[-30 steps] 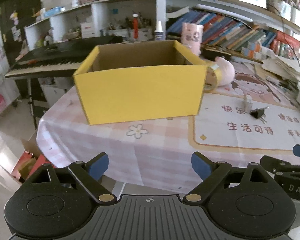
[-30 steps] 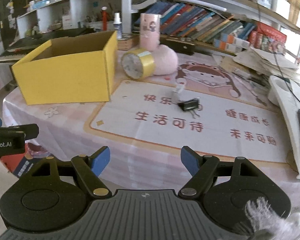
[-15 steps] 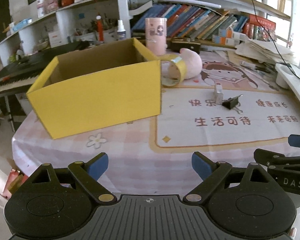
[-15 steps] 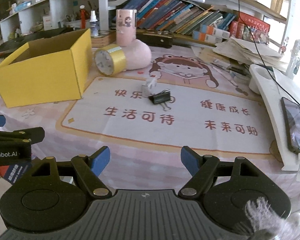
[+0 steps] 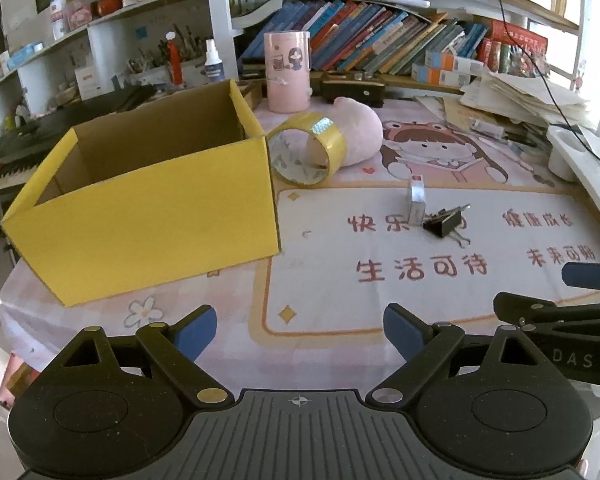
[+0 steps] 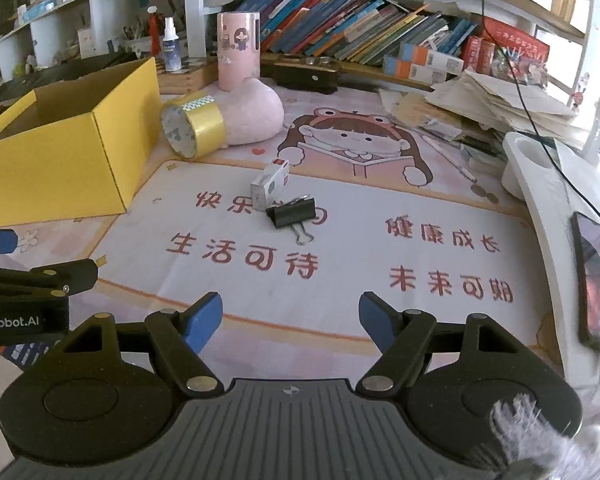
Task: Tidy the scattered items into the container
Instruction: 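Approach the small white box and black binder clip on the mat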
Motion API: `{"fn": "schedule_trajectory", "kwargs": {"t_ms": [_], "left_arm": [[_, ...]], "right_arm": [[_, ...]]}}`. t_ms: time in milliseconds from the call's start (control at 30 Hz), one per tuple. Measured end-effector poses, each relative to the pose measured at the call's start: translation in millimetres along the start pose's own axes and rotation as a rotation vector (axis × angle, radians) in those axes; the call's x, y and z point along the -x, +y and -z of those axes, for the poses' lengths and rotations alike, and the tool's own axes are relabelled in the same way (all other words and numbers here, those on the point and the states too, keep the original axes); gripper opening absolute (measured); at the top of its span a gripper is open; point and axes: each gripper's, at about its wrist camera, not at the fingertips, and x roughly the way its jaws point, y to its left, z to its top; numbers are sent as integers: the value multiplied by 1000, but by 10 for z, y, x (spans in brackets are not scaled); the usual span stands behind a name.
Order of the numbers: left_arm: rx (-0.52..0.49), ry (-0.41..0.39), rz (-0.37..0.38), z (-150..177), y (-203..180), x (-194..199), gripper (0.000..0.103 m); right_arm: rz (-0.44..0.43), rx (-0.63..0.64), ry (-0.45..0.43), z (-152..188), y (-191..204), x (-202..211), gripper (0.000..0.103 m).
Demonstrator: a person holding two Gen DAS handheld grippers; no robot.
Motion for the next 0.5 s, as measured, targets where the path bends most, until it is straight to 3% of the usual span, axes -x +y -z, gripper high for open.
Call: {"fn": "schedule_trajectory", "kwargs": {"t_ms": [500], "left_arm": [[75,37,-60,-306,-239,-395,93]], "right_arm": [[-119,94,35,-397,-288,-501,74]]}}
